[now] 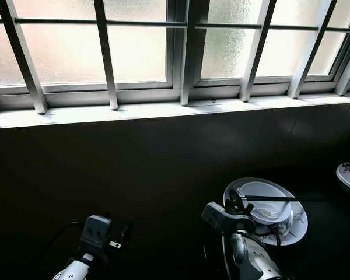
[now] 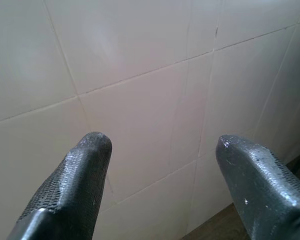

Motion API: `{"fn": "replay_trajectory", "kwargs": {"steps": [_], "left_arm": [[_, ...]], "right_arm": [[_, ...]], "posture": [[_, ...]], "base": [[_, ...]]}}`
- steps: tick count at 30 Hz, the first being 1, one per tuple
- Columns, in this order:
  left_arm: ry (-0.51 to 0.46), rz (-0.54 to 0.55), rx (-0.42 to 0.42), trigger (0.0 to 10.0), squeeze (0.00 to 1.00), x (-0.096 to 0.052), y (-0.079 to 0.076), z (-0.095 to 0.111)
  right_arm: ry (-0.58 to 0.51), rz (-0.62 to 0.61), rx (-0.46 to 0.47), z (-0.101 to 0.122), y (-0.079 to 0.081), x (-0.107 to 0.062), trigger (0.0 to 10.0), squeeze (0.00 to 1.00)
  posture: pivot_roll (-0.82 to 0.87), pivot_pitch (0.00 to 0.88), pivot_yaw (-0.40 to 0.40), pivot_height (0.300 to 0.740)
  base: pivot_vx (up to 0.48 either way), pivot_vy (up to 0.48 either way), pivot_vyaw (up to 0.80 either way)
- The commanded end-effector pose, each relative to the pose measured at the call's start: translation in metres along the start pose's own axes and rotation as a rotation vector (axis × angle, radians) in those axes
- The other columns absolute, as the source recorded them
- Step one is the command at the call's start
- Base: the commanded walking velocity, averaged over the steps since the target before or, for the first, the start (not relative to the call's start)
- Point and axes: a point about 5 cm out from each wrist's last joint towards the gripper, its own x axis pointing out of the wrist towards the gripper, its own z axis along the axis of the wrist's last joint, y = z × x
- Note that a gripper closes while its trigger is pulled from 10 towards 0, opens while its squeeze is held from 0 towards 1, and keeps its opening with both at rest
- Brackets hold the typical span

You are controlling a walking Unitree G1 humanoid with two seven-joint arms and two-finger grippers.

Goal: Kitchen organization

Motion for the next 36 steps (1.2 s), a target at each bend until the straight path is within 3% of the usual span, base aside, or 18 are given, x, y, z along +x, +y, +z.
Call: {"fn": "replay_trajectory", "kwargs": {"steps": [1,17,18,20,21,36], "left_arm": [[0.002,-0.01,-0.012,10.0,0.0,0.002,-0.003,0.001],[-0.006,-0.007,-0.021,10.0,0.0,0.003,-0.005,0.002],[-0.007,-0.006,-0.023,10.0,0.0,0.003,-0.005,0.003],[-0.007,-0.006,-0.023,10.0,0.0,0.003,-0.006,0.003],[-0.008,-0.006,-0.024,10.0,0.0,0.003,-0.006,0.003],[-0.01,-0.011,-0.034,10.0,0.0,0.003,-0.007,0.004]], "right_arm": [[0.022,-0.001,-0.005,-0.008,-0.005,0.004,10.0,0.0],[0.027,0.011,-0.041,-0.017,-0.008,0.01,10.0,0.0],[0.025,0.008,-0.045,-0.017,-0.007,0.011,2.5,0.0],[0.024,0.007,-0.046,-0.018,-0.007,0.011,2.5,0.0],[0.028,-0.006,-0.049,-0.018,-0.008,0.011,0.0,0.0],[-0.01,-0.03,-0.076,-0.015,-0.005,0.008,0.0,0.0]], "posture": [[-0.03,0.0,-0.055,0.736],[-0.03,0.0,-0.071,0.736],[-0.03,0.0,-0.072,0.736],[-0.03,0.0,-0.072,0.736],[-0.03,0.0,-0.072,0.736],[-0.03,0.0,-0.074,0.736]], "base": [[0.0,0.0,0.0],[0.0,0.0,0.0],[0.0,0.0,0.0],[0.0,0.0,0.0],[0.0,0.0,0.0],[0.0,0.0,0.0]]}}
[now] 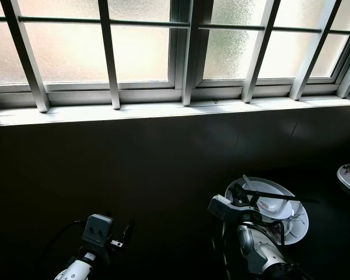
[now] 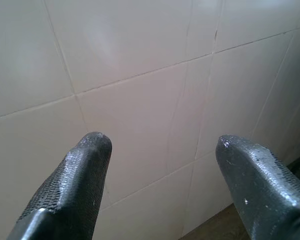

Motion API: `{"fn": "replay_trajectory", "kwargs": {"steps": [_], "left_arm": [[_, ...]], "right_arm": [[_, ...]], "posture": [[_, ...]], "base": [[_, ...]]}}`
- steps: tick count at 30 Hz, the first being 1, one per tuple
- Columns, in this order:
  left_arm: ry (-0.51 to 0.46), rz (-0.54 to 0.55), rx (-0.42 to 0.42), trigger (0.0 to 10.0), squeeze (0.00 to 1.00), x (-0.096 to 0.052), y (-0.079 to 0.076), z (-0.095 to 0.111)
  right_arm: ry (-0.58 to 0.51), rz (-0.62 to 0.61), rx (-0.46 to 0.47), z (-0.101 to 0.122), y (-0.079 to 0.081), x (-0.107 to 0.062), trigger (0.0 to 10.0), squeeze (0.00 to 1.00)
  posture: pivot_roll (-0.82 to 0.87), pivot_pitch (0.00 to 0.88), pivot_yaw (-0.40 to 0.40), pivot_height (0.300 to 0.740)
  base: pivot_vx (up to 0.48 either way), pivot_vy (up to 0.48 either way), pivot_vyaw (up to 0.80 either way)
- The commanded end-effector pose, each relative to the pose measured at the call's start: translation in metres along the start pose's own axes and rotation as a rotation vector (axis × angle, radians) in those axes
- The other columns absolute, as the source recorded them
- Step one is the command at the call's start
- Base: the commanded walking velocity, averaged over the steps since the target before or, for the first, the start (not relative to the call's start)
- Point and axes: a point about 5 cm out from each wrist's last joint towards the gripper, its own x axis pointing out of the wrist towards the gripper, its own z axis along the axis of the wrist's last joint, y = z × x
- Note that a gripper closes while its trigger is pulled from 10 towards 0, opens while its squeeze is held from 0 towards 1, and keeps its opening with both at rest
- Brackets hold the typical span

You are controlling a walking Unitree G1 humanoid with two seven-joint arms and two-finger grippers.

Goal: Kitchen organization

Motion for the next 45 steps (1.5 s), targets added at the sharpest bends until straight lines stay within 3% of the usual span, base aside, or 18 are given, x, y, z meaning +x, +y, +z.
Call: {"fn": "replay_trajectory", "kwargs": {"steps": [1,7,13,24,28,33,45], "left_arm": [[-0.002,-0.009,-0.011,10.0,0.0,0.001,-0.002,0.002],[-0.003,-0.011,-0.015,10.0,0.0,0.001,-0.002,0.002],[-0.004,-0.014,-0.021,10.0,0.0,0.002,-0.002,0.003],[-0.007,-0.016,-0.029,10.0,0.0,0.003,-0.003,0.003],[-0.01,-0.016,-0.034,10.0,0.0,0.004,-0.003,0.004],[-0.024,-0.007,-0.048,10.0,0.0,0.005,-0.002,0.005],[-0.064,0.02,-0.109,10.0,0.0,0.004,0.002,0.007]], "right_arm": [[0.011,0.026,-0.019,-0.005,0.006,-0.004,0.0,0.0],[-0.022,0.014,-0.041,-0.001,0.006,-0.005,0.0,0.0],[-0.102,-0.04,-0.17,0.009,0.003,-0.006,0.0,0.0],[-0.166,-0.084,-0.246,0.018,-0.002,-0.007,0.0,0.0],[-0.179,-0.132,-0.234,0.021,-0.011,-0.004,0.0,0.0],[-0.23,-0.181,-0.138,0.036,-0.027,-0.002,0.0,0.0],[-0.296,-0.176,-0.088,0.053,-0.031,-0.005,0.0,0.0]], "posture": [[-0.03,0.0,-0.074,0.736],[-0.03,0.0,-0.075,0.736],[-0.03,0.0,-0.076,0.736],[-0.04,0.0,-0.076,0.736],[-0.04,0.0,-0.077,0.736],[-0.04,0.0,-0.078,0.736],[-0.04,0.0,-0.083,0.736]], "base": [[0.0,0.0,0.0],[0.0,0.0,0.0],[0.0,0.0,0.0],[0.0,0.0,0.0],[0.0,0.0,0.0],[0.0,0.0,0.0],[0.0,0.0,0.0]]}}
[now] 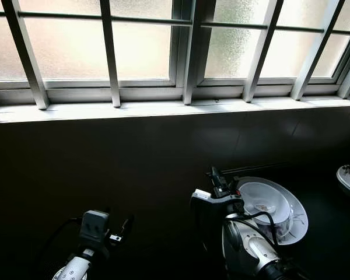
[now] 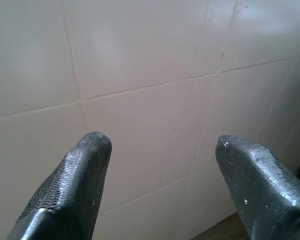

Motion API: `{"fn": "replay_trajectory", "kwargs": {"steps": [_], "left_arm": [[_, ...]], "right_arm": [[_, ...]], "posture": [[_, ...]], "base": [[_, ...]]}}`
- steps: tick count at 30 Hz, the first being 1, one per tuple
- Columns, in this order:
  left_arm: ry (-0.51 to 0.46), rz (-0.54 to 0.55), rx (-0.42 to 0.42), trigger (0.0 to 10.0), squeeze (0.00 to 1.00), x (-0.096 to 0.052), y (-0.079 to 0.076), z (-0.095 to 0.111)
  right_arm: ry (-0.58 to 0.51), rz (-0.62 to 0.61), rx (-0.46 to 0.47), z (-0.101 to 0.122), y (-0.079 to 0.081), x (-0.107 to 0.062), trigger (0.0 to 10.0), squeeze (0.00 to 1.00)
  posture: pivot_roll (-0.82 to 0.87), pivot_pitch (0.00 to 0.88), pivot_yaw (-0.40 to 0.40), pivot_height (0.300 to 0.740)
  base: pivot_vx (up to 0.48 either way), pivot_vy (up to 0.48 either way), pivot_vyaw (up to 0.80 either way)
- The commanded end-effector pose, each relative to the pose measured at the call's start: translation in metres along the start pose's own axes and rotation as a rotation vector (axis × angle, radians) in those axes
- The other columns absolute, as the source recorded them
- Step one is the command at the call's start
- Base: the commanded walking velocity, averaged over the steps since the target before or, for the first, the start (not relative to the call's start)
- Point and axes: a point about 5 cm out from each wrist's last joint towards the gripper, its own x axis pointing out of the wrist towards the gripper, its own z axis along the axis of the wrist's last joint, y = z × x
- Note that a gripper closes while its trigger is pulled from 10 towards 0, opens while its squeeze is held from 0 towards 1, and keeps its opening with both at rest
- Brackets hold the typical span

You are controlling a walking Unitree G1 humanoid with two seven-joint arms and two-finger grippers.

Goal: Kitchen organization

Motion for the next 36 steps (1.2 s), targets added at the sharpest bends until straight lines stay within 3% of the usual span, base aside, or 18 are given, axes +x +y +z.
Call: {"fn": "replay_trajectory", "kwargs": {"steps": [1,16,36], "left_arm": [[-0.009,-0.003,-0.024,10.0,0.0,0.0009,-0.0025,0.0003],[-0.026,-0.009,-0.04,10.0,0.0,0.0024,-0.0032,0.0013],[-0.053,-0.015,-0.048,10.0,0.0,0.0038,-0.0048,0.0049]], "right_arm": [[-0.005,-0.003,0.021,0.0015,-0.0022,-0.0012,0.0,0.0],[-0.007,0.003,0.03,0.0035,-0.0023,-0.003,0.0,0.0],[-0.01,0.009,0.047,0.009,0.001,-0.0053,0.0,0.0]], "posture": [[-0.04,0.0,-0.083,0.736],[-0.05,0.0,-0.088,0.736],[-0.04,0.0,-0.1,0.736]], "base": [[0.0,0.0,0.0],[-0.033,0.377,0.06],[0.0,0.0,0.8]]}}
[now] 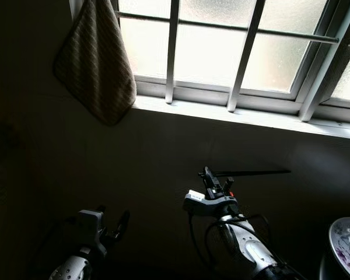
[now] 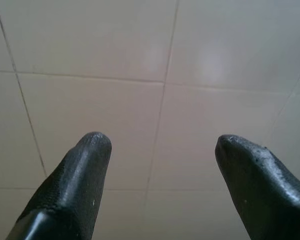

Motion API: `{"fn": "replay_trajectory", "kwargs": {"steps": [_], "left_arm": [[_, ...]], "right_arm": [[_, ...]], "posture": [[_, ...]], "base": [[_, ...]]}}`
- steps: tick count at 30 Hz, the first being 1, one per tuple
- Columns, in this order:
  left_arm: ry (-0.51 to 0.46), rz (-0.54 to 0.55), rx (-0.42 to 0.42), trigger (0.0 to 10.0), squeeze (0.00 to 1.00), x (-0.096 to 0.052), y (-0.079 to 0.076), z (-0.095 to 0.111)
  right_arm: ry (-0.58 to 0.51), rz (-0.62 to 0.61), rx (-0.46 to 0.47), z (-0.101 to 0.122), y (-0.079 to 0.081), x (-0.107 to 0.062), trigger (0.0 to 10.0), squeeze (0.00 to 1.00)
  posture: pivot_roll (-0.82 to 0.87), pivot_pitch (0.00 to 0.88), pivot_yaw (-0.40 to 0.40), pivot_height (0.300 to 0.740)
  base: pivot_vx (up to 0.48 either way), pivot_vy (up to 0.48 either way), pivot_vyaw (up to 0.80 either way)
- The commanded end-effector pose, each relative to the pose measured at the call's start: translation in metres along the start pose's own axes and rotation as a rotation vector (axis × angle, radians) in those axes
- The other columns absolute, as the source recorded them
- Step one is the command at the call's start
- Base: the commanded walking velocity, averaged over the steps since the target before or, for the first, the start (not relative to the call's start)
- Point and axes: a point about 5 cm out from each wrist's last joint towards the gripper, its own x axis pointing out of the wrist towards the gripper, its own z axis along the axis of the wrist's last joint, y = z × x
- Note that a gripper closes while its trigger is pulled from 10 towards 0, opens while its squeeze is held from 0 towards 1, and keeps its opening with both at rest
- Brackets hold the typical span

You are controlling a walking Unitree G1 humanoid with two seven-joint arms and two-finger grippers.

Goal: Kitchen organization

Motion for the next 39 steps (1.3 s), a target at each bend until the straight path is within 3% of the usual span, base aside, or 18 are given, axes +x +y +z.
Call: {"fn": "replay_trajectory", "kwargs": {"steps": [1,4,6,7,8,9,10,11,12,13,18,20,22,30,39], "left_arm": [[-0.001,0.004,-0.002,10.0,0.0,-0.001,0.002,0.0],[-0.002,0.001,-0.006,10.0,0.0,-0.001,0.002,0.0],[-0.002,0.0,-0.008,10.0,0.0,-0.001,0.002,0.0],[-0.001,-0.003,-0.012,10.0,0.0,-0.001,0.002,0.0],[-0.001,-0.003,-0.012,10.0,0.0,-0.001,0.002,0.0],[-0.001,-0.005,-0.015,10.0,0.0,-0.001,0.002,0.0],[0.0,-0.007,-0.017,10.0,0.0,-0.001,0.002,-0.001],[0.0,-0.01,-0.019,10.0,0.0,-0.001,0.002,-0.001],[0.0,-0.01,-0.019,10.0,0.0,-0.001,0.002,-0.001],[0.001,-0.011,-0.019,10.0,0.0,-0.001,0.002,-0.001],[0.0,-0.014,-0.022,10.0,0.0,0.0,0.002,0.0],[0.0,-0.014,-0.022,10.0,0.0,0.0,0.002,0.0],[0.0,-0.014,-0.025,10.0,0.0,0.0,0.002,0.0],[0.008,-0.013,-0.031,10.0,0.0,0.0,0.004,0.0],[0.01,-0.012,-0.024,10.0,0.0,-0.002,0.007,0.0]], "right_arm": [[-0.002,-0.02,0.033,0.004,-0.006,0.004,0.0,0.0],[0.037,0.0,0.122,0.004,-0.003,0.003,0.0,0.0],[0.072,0.037,0.249,0.006,0.001,0.003,0.0,0.0],[0.152,0.129,0.598,0.014,0.01,0.002,3.3,0.0],[0.152,0.129,0.598,0.014,0.01,0.002,3.3,0.0],[0.185,0.165,0.748,0.018,0.013,0.001,3.5,0.0],[0.192,0.184,0.807,0.02,0.015,0.001,3.8,0.0],[0.197,0.195,0.82,0.022,0.017,0.001,7.2,0.0],[0.2,0.198,0.825,0.022,0.018,0.001,7.2,0.0],[0.203,0.21,0.86,0.023,0.019,0.001,10.0,0.0],[0.201,0.243,1.014,0.027,0.018,0.005,10.0,0.0],[0.198,0.246,1.032,0.028,0.018,0.005,10.0,0.0],[0.202,0.268,1.122,0.03,0.018,0.005,10.0,0.0],[0.194,0.308,1.262,0.034,0.024,0.002,10.0,0.0],[0.181,0.315,1.326,0.033,0.026,-0.002,10.0,0.0]], "posture": [[-0.04,0.0,-0.1,0.736],[-0.04,0.0,-0.1,0.736],[-0.04,0.0,-0.099,0.736],[-0.04,0.0,-0.099,0.736],[-0.04,0.0,-0.099,0.736],[-0.04,0.0,-0.099,0.736],[-0.04,0.0,-0.099,0.736],[-0.04,0.0,-0.099,0.736],[-0.04,0.0,-0.099,0.736],[-0.04,0.0,-0.099,0.736],[-0.04,0.0,-0.1,0.736],[-0.04,0.0,-0.101,0.736],[-0.03,0.0,-0.1,0.736],[-0.03,0.0,-0.096,0.736],[-0.02,0.0,-0.088,0.736]], "base": [[0.0,0.0,0.8],[0.0,0.0,0.8],[0.0,0.0,0.24],[0.0,0.0,0.0],[0.0,0.0,0.0],[0.0,0.0,0.0],[0.0,0.0,0.0],[0.0,0.0,0.0],[0.0,0.0,0.0],[0.0,0.0,0.0],[0.0,0.0,0.0],[0.0,0.0,0.0],[0.0,0.0,0.0],[0.0,0.283,0.0],[0.0,0.476,0.0]]}}
